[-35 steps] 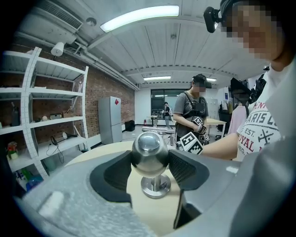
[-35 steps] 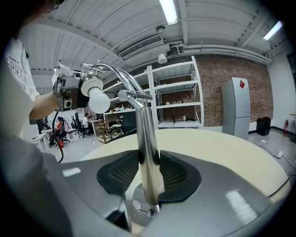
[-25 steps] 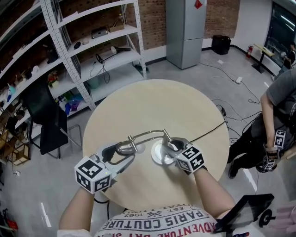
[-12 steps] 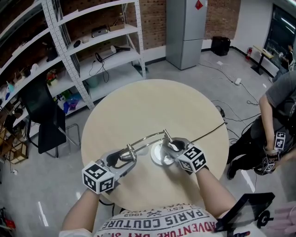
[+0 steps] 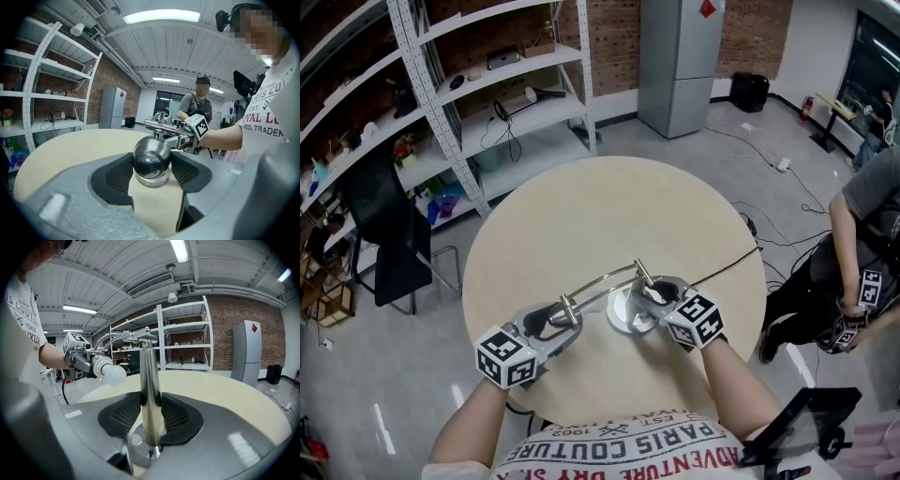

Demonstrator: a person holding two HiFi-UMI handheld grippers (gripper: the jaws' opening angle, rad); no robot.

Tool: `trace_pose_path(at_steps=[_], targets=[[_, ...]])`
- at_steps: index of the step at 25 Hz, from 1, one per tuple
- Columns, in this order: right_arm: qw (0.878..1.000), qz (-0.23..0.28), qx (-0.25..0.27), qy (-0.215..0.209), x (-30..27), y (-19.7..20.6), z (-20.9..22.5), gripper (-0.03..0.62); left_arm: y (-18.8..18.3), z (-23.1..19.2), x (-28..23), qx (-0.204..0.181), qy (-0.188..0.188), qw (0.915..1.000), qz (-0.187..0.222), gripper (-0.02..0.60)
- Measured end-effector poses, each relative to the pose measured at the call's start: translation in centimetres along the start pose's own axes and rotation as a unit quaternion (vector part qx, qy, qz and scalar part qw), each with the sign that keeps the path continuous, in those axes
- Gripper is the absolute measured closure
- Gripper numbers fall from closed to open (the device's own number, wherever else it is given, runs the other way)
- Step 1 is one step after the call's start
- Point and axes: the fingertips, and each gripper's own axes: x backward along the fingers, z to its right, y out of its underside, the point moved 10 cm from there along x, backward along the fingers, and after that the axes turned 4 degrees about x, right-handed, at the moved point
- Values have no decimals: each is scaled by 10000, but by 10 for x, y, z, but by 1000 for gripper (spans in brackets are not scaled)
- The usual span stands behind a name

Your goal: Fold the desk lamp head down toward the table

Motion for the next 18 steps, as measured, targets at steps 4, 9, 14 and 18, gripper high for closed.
trace_pose_path(at_steps=[4,9,14,18], targets=[[10000,-25,13,-4,3,-2,0,459,4,-1,-5,0,58,10000,-51,320],[10000,5,-14,43,2,-5,2,459,9,-6,-15,16,142,9997,-180,319],[10000,-44,-17,56,2,-3,4,459,18,-9,-28,-59,243,9992,-306,321],[10000,-82,-35,30,1,0,2,459,26,-11,-35,-91,310,9987,-386,321]])
